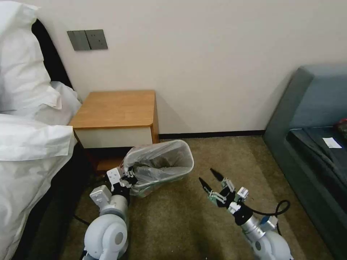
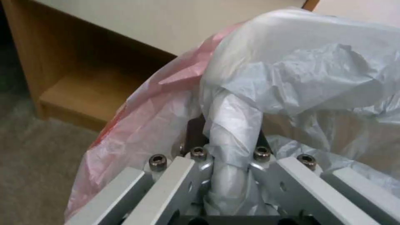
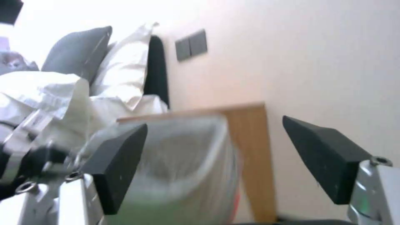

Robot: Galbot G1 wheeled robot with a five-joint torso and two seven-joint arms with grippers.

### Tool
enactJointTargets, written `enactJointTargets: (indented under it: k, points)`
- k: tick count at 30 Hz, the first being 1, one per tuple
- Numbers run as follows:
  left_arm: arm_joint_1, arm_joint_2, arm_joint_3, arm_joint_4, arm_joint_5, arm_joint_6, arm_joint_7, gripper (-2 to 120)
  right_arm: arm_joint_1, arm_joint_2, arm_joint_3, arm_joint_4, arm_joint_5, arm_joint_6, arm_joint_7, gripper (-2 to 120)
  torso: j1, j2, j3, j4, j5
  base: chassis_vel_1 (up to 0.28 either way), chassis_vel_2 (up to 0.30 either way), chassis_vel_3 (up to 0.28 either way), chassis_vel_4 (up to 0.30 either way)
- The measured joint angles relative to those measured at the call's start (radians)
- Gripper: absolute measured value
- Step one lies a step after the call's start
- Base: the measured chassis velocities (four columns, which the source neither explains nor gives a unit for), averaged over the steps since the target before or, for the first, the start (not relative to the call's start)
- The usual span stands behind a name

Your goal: Pick up the garbage bag from the table and place it over the trash can.

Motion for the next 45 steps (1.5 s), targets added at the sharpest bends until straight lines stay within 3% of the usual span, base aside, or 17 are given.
enactJointTargets:
  k: [5, 7, 9, 13, 16, 24, 30, 35, 39, 45]
  points:
    - [0.001, -0.001, 0.006, 0.015, 0.102, -0.024, 0.015, 4, 0.030, -0.035, -0.082, 0.149, -0.205, -0.010, 0.237, 66, 0.000, 0.000, 0.000, 0.0003, -0.0003, 0.000, 0.000, 0.000, 0.000]
    - [0.002, -0.001, 0.007, 0.017, 0.116, -0.027, 0.017, 4, 0.033, -0.040, -0.091, 0.161, -0.223, -0.018, 0.258, 63, 0.000, 0.000, 0.000, 0.0003, -0.0002, 0.000, 0.000, 0.000, 0.000]
    - [0.009, 0.000, 0.009, 0.030, 0.190, -0.052, 0.028, 4, 0.054, -0.079, -0.135, 0.215, -0.346, -0.084, 0.361, 51, 0.000, 0.000, 0.000, 0.0001, -0.0002, 0.000, 0.000, 0.000, 0.000]
    - [0.018, 0.003, 0.012, 0.037, 0.233, -0.066, 0.033, 4, 0.067, -0.111, -0.160, 0.234, -0.406, -0.130, 0.398, 43, 0.000, 0.000, 0.000, 0.0001, -0.0001, 0.000, 0.000, 0.000, 0.000]
    - [0.026, 0.003, 0.017, 0.062, 0.335, -0.103, 0.045, 4, 0.112, -0.194, -0.225, 0.235, -0.470, -0.191, 0.439, 25, 0.000, 0.000, 0.000, 0.0001, -0.0001, 0.000, 0.000, 0.000, 0.000]
    - [0.029, -0.006, 0.022, 0.083, 0.399, -0.120, 0.047, 4, 0.217, -0.283, -0.330, 0.202, -0.495, -0.270, 0.453, 0, 0.000, 0.000, 0.000, 0.0000, 0.0000, 0.000, 0.000, 0.000, 0.000]
    - [0.029, -0.010, 0.028, 0.095, 0.429, -0.126, 0.047, 4, 0.308, -0.327, -0.431, 0.178, -0.499, -0.366, 0.479, 0, 0.000, 0.000, 0.000, 0.0000, 0.0000, 0.000, 0.000, 0.000, 0.000]
    - [0.028, -0.011, 0.031, 0.115, 0.463, -0.139, 0.048, 4, 0.427, -0.356, -0.576, 0.148, -0.450, -0.530, 0.521, 0, 0.000, 0.000, 0.000, 0.0001, -0.0001, 0.000, 0.000, 0.000, 0.000]
    - [0.022, -0.012, 0.033, 0.130, 0.477, -0.143, 0.049, 4, 0.508, -0.347, -0.682, 0.117, -0.394, -0.634, 0.541, 0, 0.000, 0.000, 0.000, 0.0000, -0.0002, 0.000, 0.000, 0.000, 0.000]
    - [0.007, -0.027, 0.035, 0.133, 0.488, -0.144, 0.053, 4, 0.613, -0.304, -0.788, 0.044, -0.383, -0.696, 0.544, 0, 0.000, 0.000, 0.000, 0.0001, -0.0002, 0.000, 0.000, 0.000, 0.000]
